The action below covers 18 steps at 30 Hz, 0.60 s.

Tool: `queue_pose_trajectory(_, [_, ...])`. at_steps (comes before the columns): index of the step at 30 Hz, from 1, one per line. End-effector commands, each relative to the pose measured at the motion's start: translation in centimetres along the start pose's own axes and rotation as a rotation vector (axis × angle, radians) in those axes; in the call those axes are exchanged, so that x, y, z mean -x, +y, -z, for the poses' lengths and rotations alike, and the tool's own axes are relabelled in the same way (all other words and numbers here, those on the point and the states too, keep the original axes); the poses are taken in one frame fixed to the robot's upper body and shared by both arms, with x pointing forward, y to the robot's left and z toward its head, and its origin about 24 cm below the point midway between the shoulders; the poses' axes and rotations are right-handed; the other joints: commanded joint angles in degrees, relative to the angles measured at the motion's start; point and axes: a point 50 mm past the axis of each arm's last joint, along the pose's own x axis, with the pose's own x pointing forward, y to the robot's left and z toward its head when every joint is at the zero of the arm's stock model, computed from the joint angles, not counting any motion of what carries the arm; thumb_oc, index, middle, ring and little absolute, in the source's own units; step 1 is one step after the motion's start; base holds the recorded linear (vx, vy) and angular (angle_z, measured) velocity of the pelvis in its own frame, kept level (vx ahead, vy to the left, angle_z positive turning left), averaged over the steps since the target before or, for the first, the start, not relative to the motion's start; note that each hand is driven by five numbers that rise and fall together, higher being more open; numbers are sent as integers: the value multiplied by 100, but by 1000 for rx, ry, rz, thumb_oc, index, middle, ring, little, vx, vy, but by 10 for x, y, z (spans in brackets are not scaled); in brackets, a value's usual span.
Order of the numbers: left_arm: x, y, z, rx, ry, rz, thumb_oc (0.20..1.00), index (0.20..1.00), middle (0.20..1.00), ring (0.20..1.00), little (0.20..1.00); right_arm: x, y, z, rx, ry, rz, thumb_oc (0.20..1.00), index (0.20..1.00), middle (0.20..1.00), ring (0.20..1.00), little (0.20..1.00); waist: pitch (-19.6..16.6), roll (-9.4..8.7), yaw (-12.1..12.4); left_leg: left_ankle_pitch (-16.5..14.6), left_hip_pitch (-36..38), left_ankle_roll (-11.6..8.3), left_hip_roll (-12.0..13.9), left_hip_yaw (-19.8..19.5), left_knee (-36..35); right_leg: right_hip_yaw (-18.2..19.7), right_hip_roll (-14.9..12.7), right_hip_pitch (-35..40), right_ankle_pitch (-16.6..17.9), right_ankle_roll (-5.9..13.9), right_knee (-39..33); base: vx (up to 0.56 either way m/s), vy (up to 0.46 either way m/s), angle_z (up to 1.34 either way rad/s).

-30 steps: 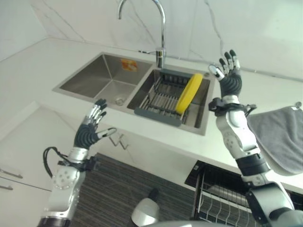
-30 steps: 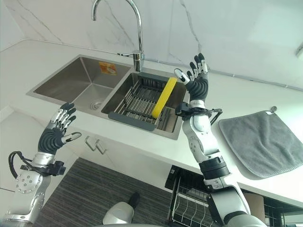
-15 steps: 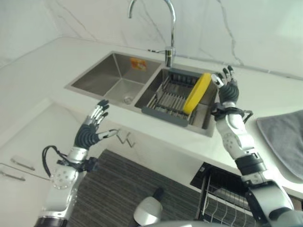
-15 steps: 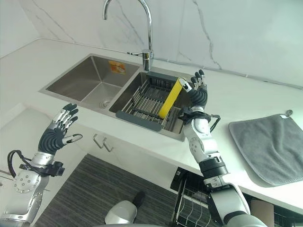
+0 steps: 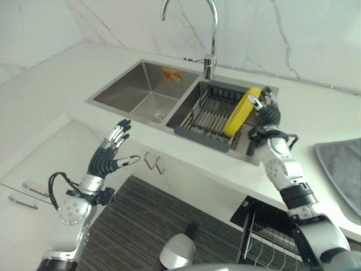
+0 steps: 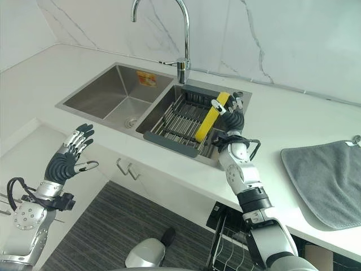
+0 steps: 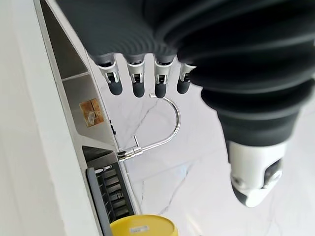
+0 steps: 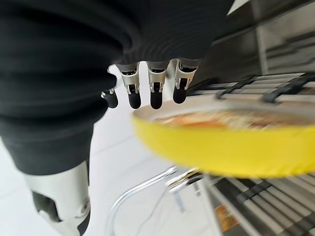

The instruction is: Place the dishes in the dishwasher.

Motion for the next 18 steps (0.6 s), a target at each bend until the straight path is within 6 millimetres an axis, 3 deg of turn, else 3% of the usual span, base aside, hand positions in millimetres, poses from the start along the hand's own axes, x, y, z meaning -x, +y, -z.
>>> queue_pose_trajectory(1, [0, -4, -5, 24, -58, 19, 1000, 1000, 1000, 1000, 1000, -11, 3, -34, 0, -116, -21, 1000, 1000, 1000, 1000, 1000, -353, 294, 176, -527, 630, 480, -152, -206, -376, 354, 178, -581, 28, 17, 777, 0, 0, 0])
queue_pose_trajectory(8, [2, -7, -5, 27, -65, 27, 1000, 1000, 1000, 1000, 1000, -9, -7, -40, -13, -157, 39, 1000, 1000, 1000, 1000, 1000, -325, 283, 184, -510, 601, 464, -121, -195, -376, 336, 204, -601, 43, 11, 761, 0, 0, 0])
queue_pose_trajectory(18, [0, -10, -4, 38, -62, 28, 1000, 1000, 1000, 1000, 1000, -11, 1, -32, 53, -88, -7, 1000, 1000, 1000, 1000, 1000, -314, 290, 193, -494, 595, 458, -141, -233, -376, 331, 212, -618, 29, -7, 784, 0, 0, 0])
